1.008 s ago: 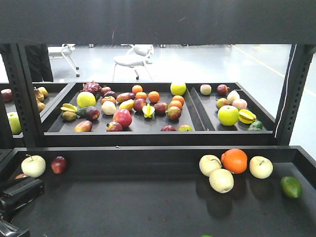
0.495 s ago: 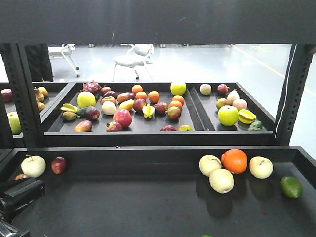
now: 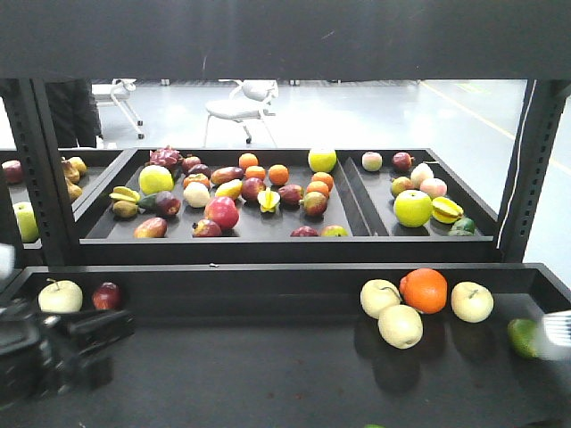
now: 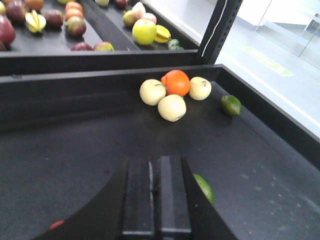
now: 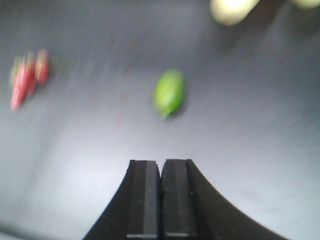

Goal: Pick snacks and fruit into basket
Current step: 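Lower both grippers toward the tomato vine and green fruit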

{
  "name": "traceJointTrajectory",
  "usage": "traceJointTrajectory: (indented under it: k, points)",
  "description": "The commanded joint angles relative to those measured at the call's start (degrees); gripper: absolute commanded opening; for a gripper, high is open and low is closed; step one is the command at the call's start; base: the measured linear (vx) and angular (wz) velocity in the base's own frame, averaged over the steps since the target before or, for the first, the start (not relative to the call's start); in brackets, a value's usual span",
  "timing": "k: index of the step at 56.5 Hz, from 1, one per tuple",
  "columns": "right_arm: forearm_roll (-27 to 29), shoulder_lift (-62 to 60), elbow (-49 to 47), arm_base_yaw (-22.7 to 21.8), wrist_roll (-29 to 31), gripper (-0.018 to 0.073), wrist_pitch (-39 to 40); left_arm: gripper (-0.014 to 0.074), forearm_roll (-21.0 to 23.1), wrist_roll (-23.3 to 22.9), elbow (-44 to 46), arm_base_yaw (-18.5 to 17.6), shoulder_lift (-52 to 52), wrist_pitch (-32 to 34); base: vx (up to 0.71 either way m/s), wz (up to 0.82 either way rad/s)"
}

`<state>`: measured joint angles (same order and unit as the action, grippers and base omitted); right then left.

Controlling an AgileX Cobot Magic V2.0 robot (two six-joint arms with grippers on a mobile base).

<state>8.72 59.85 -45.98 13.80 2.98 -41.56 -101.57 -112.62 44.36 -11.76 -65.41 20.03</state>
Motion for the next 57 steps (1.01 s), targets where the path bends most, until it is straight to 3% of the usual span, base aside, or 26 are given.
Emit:
traceJointTrajectory:
  k: [1, 14, 27, 31, 34, 44, 51, 57]
  points:
    - [2.9, 6.0, -6.0, -0.3, 4.1, -0.0009, 2.9, 0.0003, -1.3, -0.7, 3.6, -0.2, -3.3, -0.6, 0.0, 0.0]
    - [-0.8, 22.9, -16.0, -0.3, 1.1, -0.0009, 3.1, 0.0003, -1.3, 5.3, 3.5, -0.2, -10.1, -2.7, 0.0, 0.0]
    - [-3.7, 33.2, -22.3, -0.3, -1.4, -0.0009, 1.1, 0.0003, -1.3, 5.8, 3.5, -0.2, -13.7, -8.1, 0.0, 0.0]
    - [-3.7, 34.3, -22.7, -0.3, -1.4, -0.0009, 1.1, 0.0003, -1.3, 8.0, 3.5, -0.2, -13.8, -8.9, 0.0, 0.0]
    - [-3.7, 34.4, -22.7, -0.3, -1.4, -0.0009, 1.5, 0.0003, -1.3, 12.2, 3.5, -0.2, -13.8, -11.3, 0.0, 0.0]
    - [-3.7, 34.4, -22.7, -0.3, -0.9, -0.0009, 2.0, 0.0003, 1.0, 37.1, 3.5, -0.2, -14.2, -31.0, 0.0, 0.0]
    - [-3.8, 34.4, -22.7, -0.3, -1.0, -0.0009, 1.9, 0.0003, 11.4, 46.6, 3.5, -0.2, -15.4, -44.5, 0.0, 0.0]
    - [-3.8, 34.4, -22.7, -0.3, -1.0, -0.0009, 2.3, 0.0003, 23.9, 55.0, 3.5, -0.1, -17.8, -42.1, 0.0, 0.0]
